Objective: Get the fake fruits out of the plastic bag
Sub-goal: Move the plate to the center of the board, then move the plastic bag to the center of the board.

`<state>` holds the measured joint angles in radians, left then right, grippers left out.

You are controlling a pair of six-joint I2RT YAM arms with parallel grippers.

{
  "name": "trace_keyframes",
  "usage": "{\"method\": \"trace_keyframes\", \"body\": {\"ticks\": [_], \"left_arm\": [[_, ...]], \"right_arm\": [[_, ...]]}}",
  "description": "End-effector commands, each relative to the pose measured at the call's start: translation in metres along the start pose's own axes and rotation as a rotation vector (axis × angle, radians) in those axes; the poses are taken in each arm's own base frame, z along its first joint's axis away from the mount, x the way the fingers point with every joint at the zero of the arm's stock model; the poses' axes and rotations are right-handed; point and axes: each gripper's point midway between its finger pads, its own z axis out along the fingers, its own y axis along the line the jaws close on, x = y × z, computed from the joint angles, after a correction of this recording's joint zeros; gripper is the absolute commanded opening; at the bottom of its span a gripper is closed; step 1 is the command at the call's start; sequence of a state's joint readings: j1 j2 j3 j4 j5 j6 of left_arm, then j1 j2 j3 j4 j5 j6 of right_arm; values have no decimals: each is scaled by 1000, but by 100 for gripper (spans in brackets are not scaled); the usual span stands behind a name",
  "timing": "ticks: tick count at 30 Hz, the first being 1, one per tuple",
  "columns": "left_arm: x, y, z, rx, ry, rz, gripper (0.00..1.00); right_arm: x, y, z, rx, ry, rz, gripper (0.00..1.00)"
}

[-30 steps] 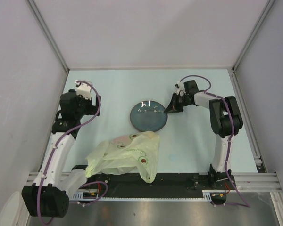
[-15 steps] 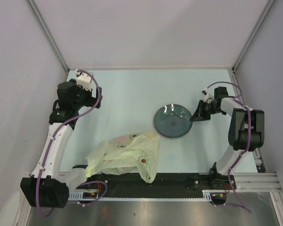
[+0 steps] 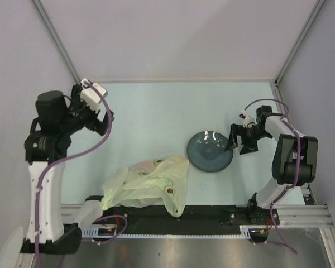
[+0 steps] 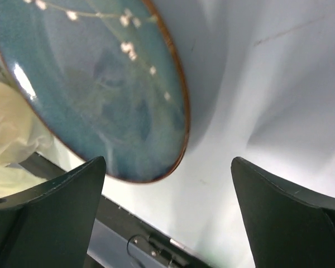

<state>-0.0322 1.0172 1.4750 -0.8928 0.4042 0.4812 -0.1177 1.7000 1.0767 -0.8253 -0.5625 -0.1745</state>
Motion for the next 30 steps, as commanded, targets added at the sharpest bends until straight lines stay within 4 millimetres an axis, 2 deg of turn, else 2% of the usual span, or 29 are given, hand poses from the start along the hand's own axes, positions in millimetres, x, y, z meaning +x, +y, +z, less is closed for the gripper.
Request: {"method": "trace_keyframes", "body": {"ticks": [1, 2, 3, 4, 5, 6, 7, 8, 9, 10, 11, 12, 13, 15, 16, 17, 18, 21, 22, 23, 24, 25, 26, 27, 29, 30], "left_arm": [[21, -15, -53, 15, 112, 208, 100], [29, -7, -49, -23, 141, 199, 100], [41, 5, -46, -90, 194, 163, 100], [59, 8, -35, -101, 237, 120, 100], [61, 22, -29, -165, 230, 41, 100], [65, 26, -23, -181, 236, -6, 100], [69, 30, -13, -182, 244, -58, 100], [65, 33, -8, -196, 226, -121, 100], [58, 33, -5, -184, 202, -143, 100], [54, 32, -2, -170, 192, -159, 100], [51, 30, -2, -157, 183, -179, 100], [39, 23, -5, -117, 145, -172, 100], [36, 13, -13, -86, 139, -166, 100], [16, 1, -32, -48, 70, -106, 100], [5, -12, -41, 0, 20, -88, 100], [-9, -23, -62, 0, -52, -22, 100], [-20, -30, -75, 11, -101, 21, 100], [-33, -56, -106, 53, -176, 122, 100], [-18, -72, -113, 117, -114, 101, 100], [-11, -74, -113, 153, -66, 141, 100], [-12, -80, -126, 169, -48, 161, 100], [-4, -79, -130, 132, -8, 111, 100], [2, -72, -135, 79, 18, 129, 100], [10, -79, -142, 73, 8, 175, 100], [21, -80, -144, 67, 19, 249, 100], [31, -79, -138, 65, 52, 221, 100]], "right_arm": [[-30, 56, -51, -54, -157, -191, 100], [-42, 71, -60, -61, -220, -277, 100], [-39, 104, -59, -94, -234, -455, 100], [-37, 123, -61, -102, -257, -568, 100], [-37, 152, -71, -106, -324, -724, 100], [-37, 166, -70, -84, -347, -809, 100], [-26, 200, -64, -131, -354, -906, 100], [-32, 222, -74, -158, -435, -961, 100], [-29, 242, -78, -212, -457, -974, 100], [-16, 267, -78, -273, -454, -1035, 100], [-9, 279, -76, -303, -443, -1063, 100], [-1, 293, -77, -328, -431, -1109, 100], [16, 306, -71, -341, -396, -1169, 100], [23, 304, -64, -322, -354, -1174, 100], [25, 303, -63, -324, -337, -1157, 100], [33, 296, -58, -315, -279, -1128, 100], [38, 294, -51, -319, -229, -1097, 100], [59, 287, -39, -331, -68, -879, 100], [68, 283, -37, -337, -21, -830, 100], [75, 283, -36, -348, 11, -774, 100], [83, 285, -35, -369, 42, -745, 100], [90, 280, -31, -369, 82, -713, 100], [102, 275, -24, -364, 144, -608, 100], [112, 276, -22, -387, 184, -572, 100], [130, 273, -10, -414, 267, -503, 100], [139, 275, -6, -414, 304, -467, 100]]}}
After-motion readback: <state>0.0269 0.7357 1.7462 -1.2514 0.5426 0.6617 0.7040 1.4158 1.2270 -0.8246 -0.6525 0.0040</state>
